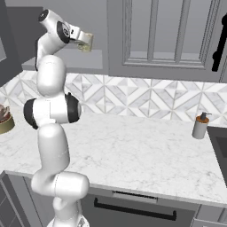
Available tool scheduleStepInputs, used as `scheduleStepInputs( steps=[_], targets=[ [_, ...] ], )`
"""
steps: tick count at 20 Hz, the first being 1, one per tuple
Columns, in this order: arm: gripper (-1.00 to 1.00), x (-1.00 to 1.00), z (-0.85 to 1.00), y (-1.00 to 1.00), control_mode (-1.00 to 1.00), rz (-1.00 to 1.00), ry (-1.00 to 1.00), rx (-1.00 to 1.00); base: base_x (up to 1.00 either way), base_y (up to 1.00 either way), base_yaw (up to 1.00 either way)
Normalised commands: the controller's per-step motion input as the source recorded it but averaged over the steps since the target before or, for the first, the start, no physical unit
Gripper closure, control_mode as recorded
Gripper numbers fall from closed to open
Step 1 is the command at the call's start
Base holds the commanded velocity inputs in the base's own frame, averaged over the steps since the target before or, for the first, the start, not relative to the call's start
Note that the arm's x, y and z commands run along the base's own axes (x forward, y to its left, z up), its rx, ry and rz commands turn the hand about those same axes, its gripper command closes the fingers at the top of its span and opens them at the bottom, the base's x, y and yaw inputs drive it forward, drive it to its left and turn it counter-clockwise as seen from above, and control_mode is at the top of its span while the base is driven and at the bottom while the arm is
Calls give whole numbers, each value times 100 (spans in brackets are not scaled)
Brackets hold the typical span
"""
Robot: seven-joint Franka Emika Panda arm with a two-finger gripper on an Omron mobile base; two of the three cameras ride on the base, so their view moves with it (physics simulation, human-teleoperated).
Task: Gather all objects into one cabinet and sort the glasses and bowls to opposite sides.
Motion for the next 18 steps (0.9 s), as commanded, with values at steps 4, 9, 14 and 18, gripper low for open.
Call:
scheduleStepInputs(
  steps=[4, 9, 14, 18],
  targets=[
    [100, -85, -19, -2, -100, 0, -3, -3, 0, 0, 0],
    [100, -98, -54, -35, -100, 0, -16, -6, 0, 0, 0],
    [100, -99, -35, -69, -100, 3, -27, 0, 0, 0, 0],
    [100, -100, -4, -61, -100, 26, -32, 5, 0, 0, 0]
  ],
)
